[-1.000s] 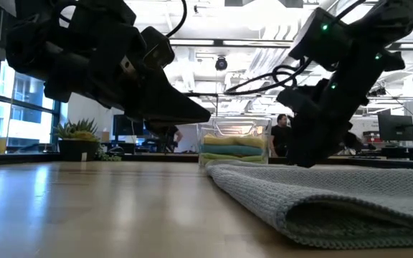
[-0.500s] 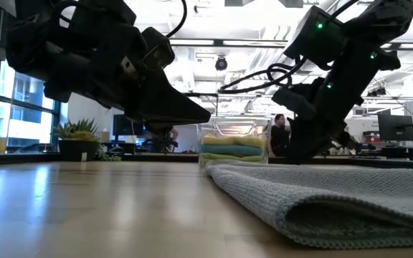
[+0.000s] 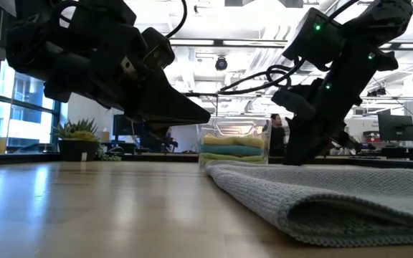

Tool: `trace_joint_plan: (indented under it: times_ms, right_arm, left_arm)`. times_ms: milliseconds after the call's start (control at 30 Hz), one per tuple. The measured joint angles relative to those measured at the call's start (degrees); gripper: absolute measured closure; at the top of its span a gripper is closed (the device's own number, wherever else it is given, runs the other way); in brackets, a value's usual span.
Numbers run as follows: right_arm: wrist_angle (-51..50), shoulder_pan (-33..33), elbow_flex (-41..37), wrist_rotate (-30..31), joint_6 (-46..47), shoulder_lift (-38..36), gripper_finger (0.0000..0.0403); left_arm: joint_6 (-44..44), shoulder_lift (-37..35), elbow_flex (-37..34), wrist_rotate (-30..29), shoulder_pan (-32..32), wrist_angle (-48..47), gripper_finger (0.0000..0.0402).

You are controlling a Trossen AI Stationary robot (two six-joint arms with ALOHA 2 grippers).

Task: Fold microfiber towels
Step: Fold the gray microfiber cloth

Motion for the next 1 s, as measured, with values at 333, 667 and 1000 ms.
trace_joint_plan:
  times_ms: [333, 667, 1000]
  right_arm:
    - [-2.7, 0.0, 0.1, -0.7, 0.0, -2.5, 0.0271]
    - [-2.5, 0.9, 0.0, 0.0, -1.0, -1.5, 0.0339]
    - [-1.5, 0.9, 0.0, -0.9, -2.6, -1.4, 0.0394]
  left_arm:
    - [-0.2, 0.0, 0.0, -0.3, 0.0, -0.5, 0.0402]
    - [-0.2, 0.0, 0.0, -0.9, -0.1, -0.8, 0.0402]
    - [-0.2, 0.0, 0.0, -0.9, -0.2, -0.9, 0.0401]
